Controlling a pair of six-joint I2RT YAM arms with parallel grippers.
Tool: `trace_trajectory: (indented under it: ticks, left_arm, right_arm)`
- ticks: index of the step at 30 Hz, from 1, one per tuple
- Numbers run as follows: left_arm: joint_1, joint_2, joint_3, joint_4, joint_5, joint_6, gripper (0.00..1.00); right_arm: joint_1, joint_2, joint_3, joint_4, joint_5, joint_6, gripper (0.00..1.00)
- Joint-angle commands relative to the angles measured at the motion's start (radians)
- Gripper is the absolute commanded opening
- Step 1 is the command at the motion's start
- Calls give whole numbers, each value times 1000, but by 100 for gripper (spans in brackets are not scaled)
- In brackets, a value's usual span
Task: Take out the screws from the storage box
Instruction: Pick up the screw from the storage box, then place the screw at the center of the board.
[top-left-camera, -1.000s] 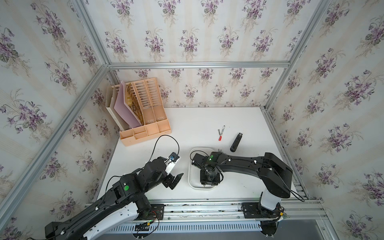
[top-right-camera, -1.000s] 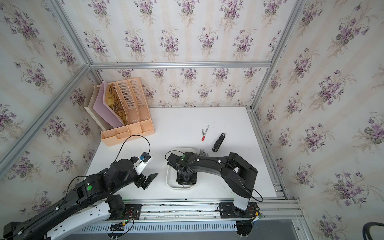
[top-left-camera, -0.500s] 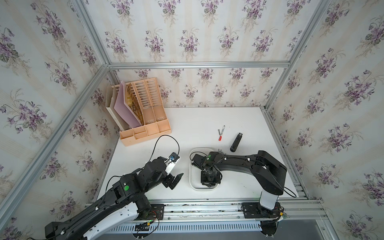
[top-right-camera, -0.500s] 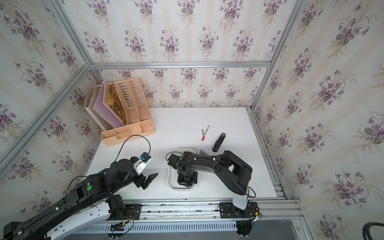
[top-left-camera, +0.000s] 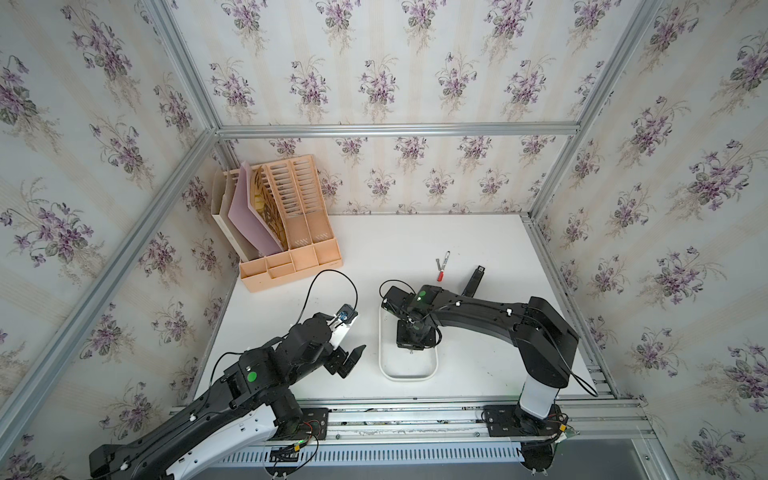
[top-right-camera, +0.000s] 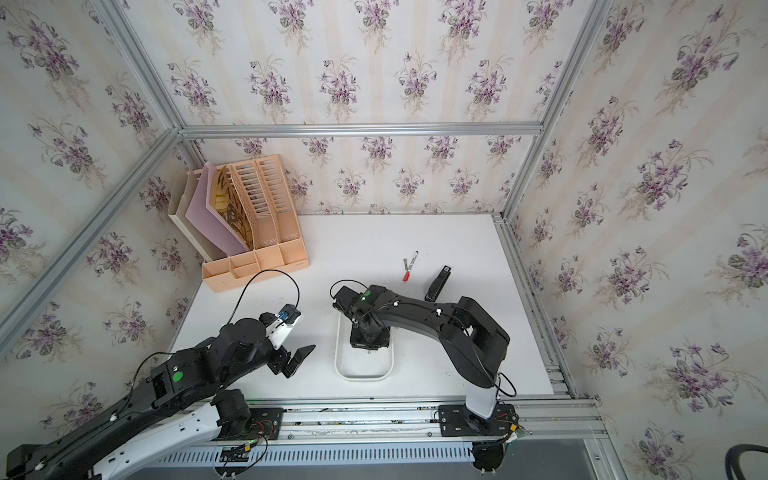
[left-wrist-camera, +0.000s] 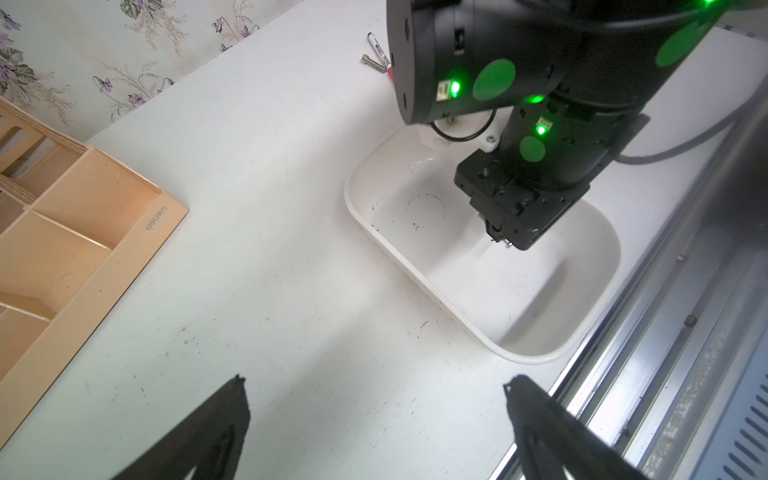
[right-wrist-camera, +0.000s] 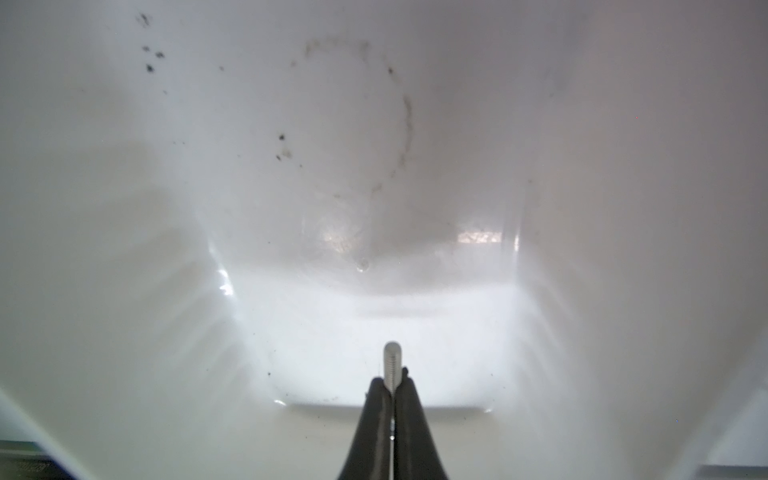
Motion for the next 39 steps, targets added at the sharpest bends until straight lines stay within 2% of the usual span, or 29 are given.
trace_trajectory:
  ticks: [1, 6, 12, 17, 19, 28, 39]
  left_arm:
    - [3, -6, 4, 1, -15, 7, 99]
    - [2, -19, 0, 5, -38, 4, 99]
    - [3, -27, -2, 6, -37, 9, 99]
    - [3, -31, -6, 10, -76, 3, 99]
    - [6, -23, -5, 10, -98, -6, 99]
    - [7, 30, 4, 8, -166, -32, 99]
    - [8, 39, -5, 30, -203, 13, 99]
  right_arm:
    - [-16, -7, 10, -34, 41, -26, 0]
    - [-79, -30, 58, -55, 69, -58, 0]
    - [-291, -110, 122, -77, 90, -118, 0]
    - [-483, -112, 28, -14, 23, -159, 0]
    - [-525, -94, -7, 8, 6, -176, 0]
    - [-553, 35, 29, 41, 34, -305, 0]
    - [-556, 115, 77, 35, 29, -442, 0]
